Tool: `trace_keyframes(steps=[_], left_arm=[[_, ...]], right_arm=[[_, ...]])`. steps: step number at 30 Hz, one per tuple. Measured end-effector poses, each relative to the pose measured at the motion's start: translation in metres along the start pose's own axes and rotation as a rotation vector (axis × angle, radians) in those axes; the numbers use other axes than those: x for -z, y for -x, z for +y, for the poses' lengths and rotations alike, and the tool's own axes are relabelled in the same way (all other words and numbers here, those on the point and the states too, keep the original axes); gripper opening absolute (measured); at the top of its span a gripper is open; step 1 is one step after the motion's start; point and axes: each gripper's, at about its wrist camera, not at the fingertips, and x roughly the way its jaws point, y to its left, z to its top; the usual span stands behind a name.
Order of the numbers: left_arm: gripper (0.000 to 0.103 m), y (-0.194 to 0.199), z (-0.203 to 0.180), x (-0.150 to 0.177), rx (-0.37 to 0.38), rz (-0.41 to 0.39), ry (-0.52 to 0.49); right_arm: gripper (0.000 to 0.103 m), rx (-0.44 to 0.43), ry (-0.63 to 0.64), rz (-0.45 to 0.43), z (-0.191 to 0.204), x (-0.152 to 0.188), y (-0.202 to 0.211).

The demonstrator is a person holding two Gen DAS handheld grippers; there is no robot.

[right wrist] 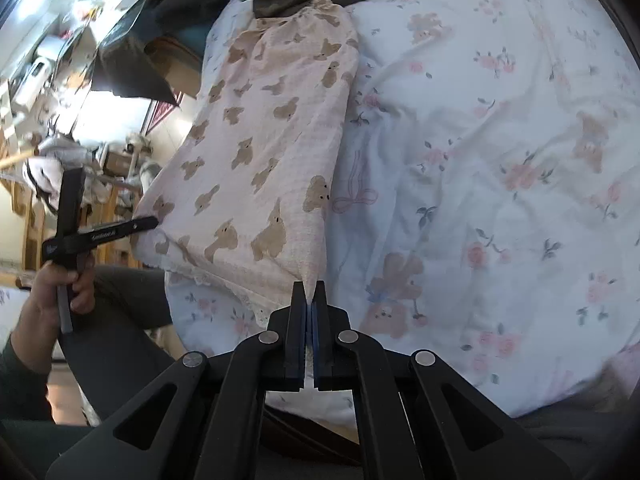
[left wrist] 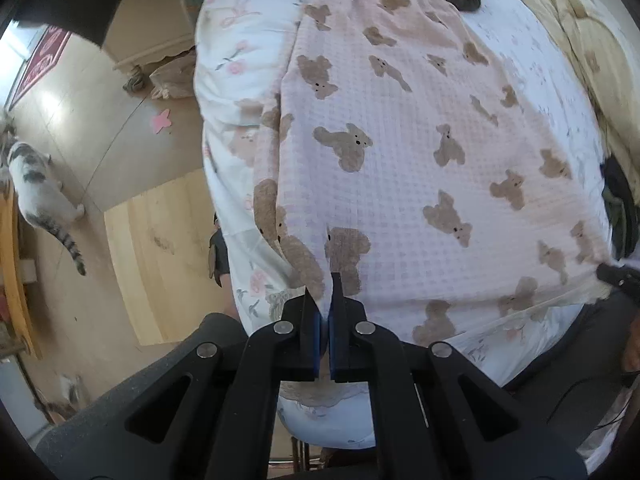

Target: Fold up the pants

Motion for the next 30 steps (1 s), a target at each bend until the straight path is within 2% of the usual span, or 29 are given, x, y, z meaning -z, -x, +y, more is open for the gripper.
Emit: trace_keyframes(steps=[3, 6, 9, 14, 19, 23, 25, 30], left_arm=[[0.001, -0.009, -0.004, -0.005, -0.003, 0.003, 0.002], [0.001, -0.010, -0.009, -0.005, -0.051, -0.015, -0.021], [0.001, -0.008, 0.003, -0.006, -0.054, -0.011, 0.017], [0.001, -0.017, 0.015, -0.004, -0.080, 0.006, 0.058], [0.001, -0.021, 0.018, -0.004, -0.098, 0.015, 0.073], [0.001, -0.023, 0.017, -0.002, -0.111, 0.018, 0.068], [0.002, -0.025, 0.018, -0.001, -0.113, 0.021, 0.071], [0.002, -0.024, 0.020, -0.001, -0.111, 0.021, 0.075]], right_arm=[[0.000, 0.034, -0.003, 0.003, -0.009, -0.003, -0.001], [0.000, -0.017, -0.078, 0.017, -0.023, -0.009, -0.016], [0.000, -0.046, -0.104, 0.022, -0.023, -0.007, -0.024], [0.001, -0.179, -0.135, -0.031, -0.004, -0.014, -0.013], [0.001, -0.308, -0.134, -0.081, 0.034, -0.045, -0.008], [0.001, -0.313, -0.110, -0.063, 0.051, -0.052, -0.021], [0.001, -0.287, -0.099, -0.058, 0.050, -0.048, -0.025], [0.001, -0.220, -0.125, -0.073, 0.020, -0.036, -0.019]])
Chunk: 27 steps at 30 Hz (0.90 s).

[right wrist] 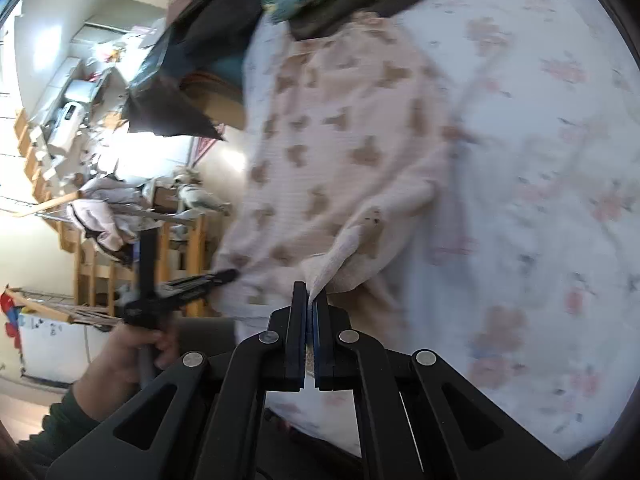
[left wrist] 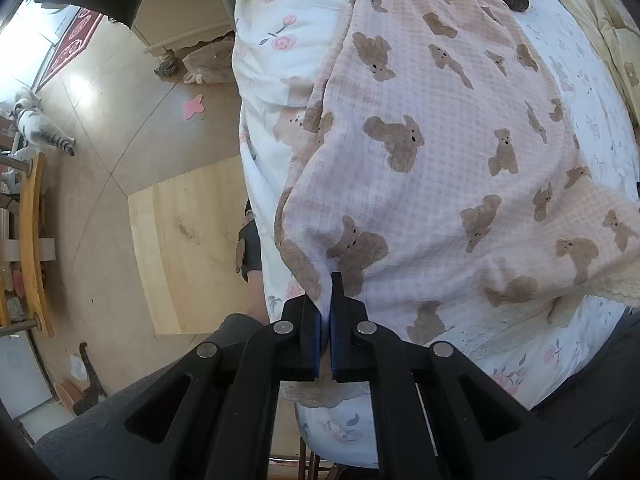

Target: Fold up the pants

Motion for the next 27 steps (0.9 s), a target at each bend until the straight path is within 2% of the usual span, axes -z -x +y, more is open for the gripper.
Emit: trace_keyframes(steps=[7, 8, 9, 10, 11, 13, 16, 19, 22, 23, 24, 27], left_arm=[[0.002, 0.001, -0.007, -0.003, -0.019, 0.002, -0.003], [0.002, 0.001, -0.008, -0.003, -0.026, 0.001, -0.007], [0.002, 0.000, -0.009, -0.003, -0.031, 0.001, -0.009], [0.002, 0.000, -0.009, -0.003, -0.032, 0.001, -0.009], [0.002, 0.000, -0.009, -0.003, -0.031, 0.002, -0.009], [0.003, 0.000, -0.008, -0.004, -0.030, 0.003, -0.008], [0.003, 0.000, -0.007, -0.003, -0.030, 0.002, -0.010], [0.003, 0.001, -0.007, -0.003, -0.028, -0.002, -0.013], [0.002, 0.001, -0.007, -0.001, -0.025, -0.006, -0.024], [0.002, 0.001, -0.007, -0.001, -0.021, -0.004, -0.027], [0.002, 0.001, -0.007, -0.001, -0.012, -0.003, -0.030], [0.001, 0.008, -0.009, 0.003, 0.052, 0.002, -0.041]], right_arm=[[0.006, 0.067, -0.167, 0.090, -0.072, 0.029, -0.030], [0.012, 0.068, -0.180, 0.096, -0.075, 0.031, -0.035], [0.021, 0.077, -0.176, 0.094, -0.074, 0.032, -0.036], [0.055, 0.094, -0.163, 0.085, -0.072, 0.031, -0.037], [0.072, 0.097, -0.151, 0.075, -0.068, 0.030, -0.039], [0.072, 0.105, -0.141, 0.081, -0.065, 0.030, -0.044], [0.069, 0.169, -0.129, 0.127, -0.064, 0.030, -0.070], [0.043, 0.198, -0.088, 0.116, -0.054, 0.030, -0.083], [0.036, 0.174, -0.005, 0.144, -0.029, 0.034, -0.095], [0.015, 0.212, 0.021, 0.147, -0.025, 0.036, -0.098], [0.003, 0.246, 0.030, 0.155, -0.025, 0.037, -0.100], [0.002, 0.231, 0.014, 0.138, -0.026, 0.037, -0.079]])
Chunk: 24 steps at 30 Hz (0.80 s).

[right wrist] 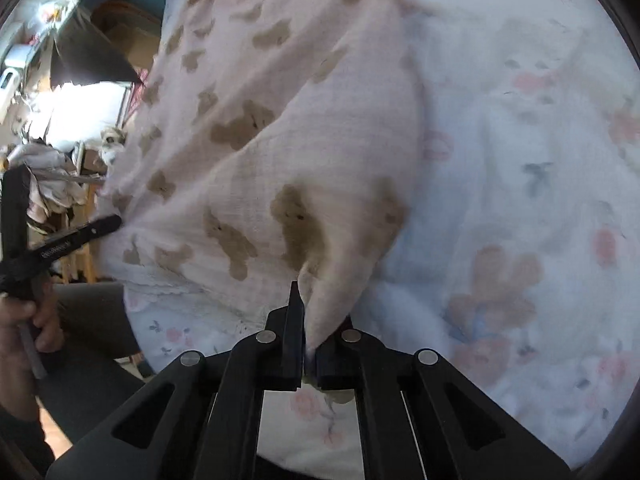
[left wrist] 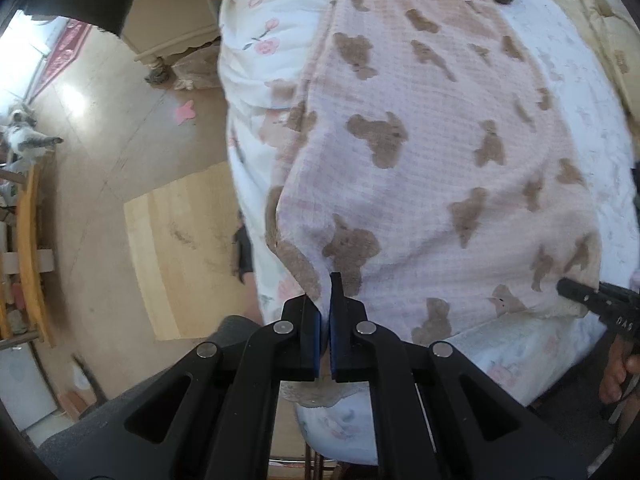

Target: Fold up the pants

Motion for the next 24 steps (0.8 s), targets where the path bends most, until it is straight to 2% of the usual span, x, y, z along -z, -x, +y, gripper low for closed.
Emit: trace_keyframes(steps=[3, 7, 11, 13, 15, 16, 17, 18, 19, 20, 21, 22, 24], left_arm=[[0.001, 0.012, -0.010, 0.010, 0.082, 0.011, -0.023], [0.001, 0.026, -0.035, 0.027, 0.157, 0.043, -0.083], [0.001, 0.013, -0.057, 0.043, 0.154, 0.113, -0.130], [0.004, 0.001, -0.066, 0.050, 0.111, 0.138, -0.160], [0.005, -0.010, -0.068, 0.054, 0.050, 0.161, -0.172], [0.006, -0.014, -0.065, 0.054, 0.024, 0.177, -0.155], [0.006, -0.015, -0.062, 0.052, 0.022, 0.198, -0.145], [0.012, -0.012, -0.059, 0.049, 0.032, 0.199, -0.135], [0.032, -0.007, -0.058, 0.047, 0.022, 0.188, -0.137], [0.045, 0.002, -0.056, 0.041, -0.018, 0.155, -0.148], [0.065, 0.011, -0.054, 0.035, -0.035, 0.116, -0.146], [0.071, 0.022, -0.051, 0.027, -0.035, 0.060, -0.136], [0.072, 0.039, -0.046, 0.006, -0.027, -0.016, -0.120]], right_arm=[[0.002, -0.041, 0.021, -0.027, 0.000, 0.010, 0.045], [0.002, -0.020, 0.049, 0.009, -0.007, 0.024, 0.089], [0.003, 0.067, 0.035, 0.112, -0.027, 0.030, 0.085], [0.005, 0.102, -0.003, 0.185, -0.041, 0.031, 0.067], [0.016, 0.175, -0.040, 0.244, -0.052, 0.030, 0.050], [0.032, 0.201, -0.050, 0.256, -0.054, 0.029, 0.048], [0.043, 0.240, -0.050, 0.295, -0.057, 0.029, 0.043], [0.043, 0.256, -0.037, 0.315, -0.057, 0.028, 0.042], [0.042, 0.265, -0.024, 0.322, -0.058, 0.026, 0.043], [0.043, 0.281, 0.007, 0.319, -0.056, 0.020, 0.049], [0.043, 0.273, 0.031, 0.298, -0.054, 0.012, 0.056], [0.043, 0.255, 0.051, 0.269, -0.050, 0.004, 0.063], [0.043, 0.206, 0.093, 0.174, -0.045, -0.021, 0.082]])
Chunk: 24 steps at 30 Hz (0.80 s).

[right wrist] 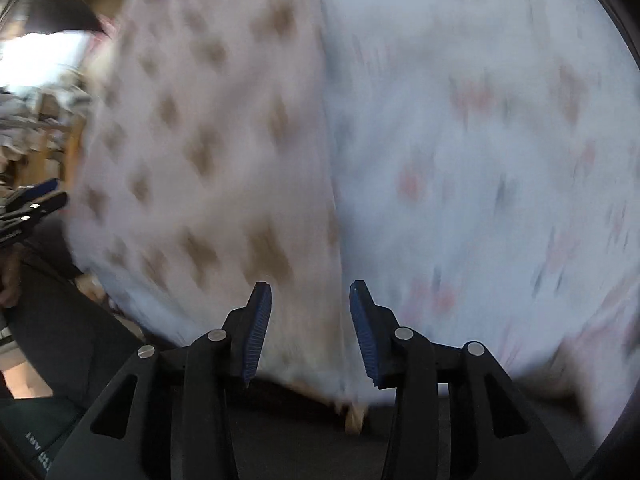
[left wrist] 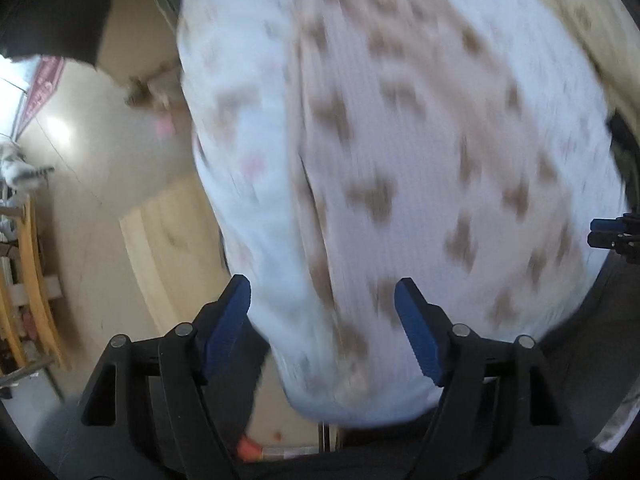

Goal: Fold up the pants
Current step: 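Open both grippers and lift away from the pants, then grasp the waistband with both grippers and lift it toward the lace hem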

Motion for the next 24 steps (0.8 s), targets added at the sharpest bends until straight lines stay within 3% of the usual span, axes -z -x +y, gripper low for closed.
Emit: trace_keyframes(steps=[5, 9, 11, 13, 19, 21, 24], left_arm=[[0.072, 0.010, 0.026, -0.067, 0.060, -0.131, 0.138], [0.072, -0.003, 0.031, -0.138, 0.147, -0.200, 0.156], [0.072, -0.015, 0.028, -0.166, 0.123, -0.220, 0.144], [0.072, -0.030, 0.023, -0.201, 0.109, -0.231, 0.107], [0.071, -0.069, 0.017, -0.266, 0.113, -0.227, 0.014], [0.070, -0.089, 0.014, -0.284, 0.172, -0.168, -0.007], [0.052, -0.105, 0.007, -0.296, 0.163, -0.140, -0.062]], right_arm=[[0.043, -0.090, 0.024, -0.258, 0.003, -0.079, 0.048], [0.043, -0.128, 0.029, -0.362, 0.014, -0.146, 0.054], [0.044, -0.159, 0.030, -0.396, 0.012, -0.180, 0.050], [0.044, -0.188, 0.027, -0.417, 0.009, -0.212, 0.044], [0.046, -0.139, 0.098, -0.383, 0.010, -0.295, 0.005], [0.046, -0.135, 0.108, -0.349, 0.010, -0.315, -0.014], [0.046, -0.149, 0.117, -0.317, 0.009, -0.333, -0.035]])
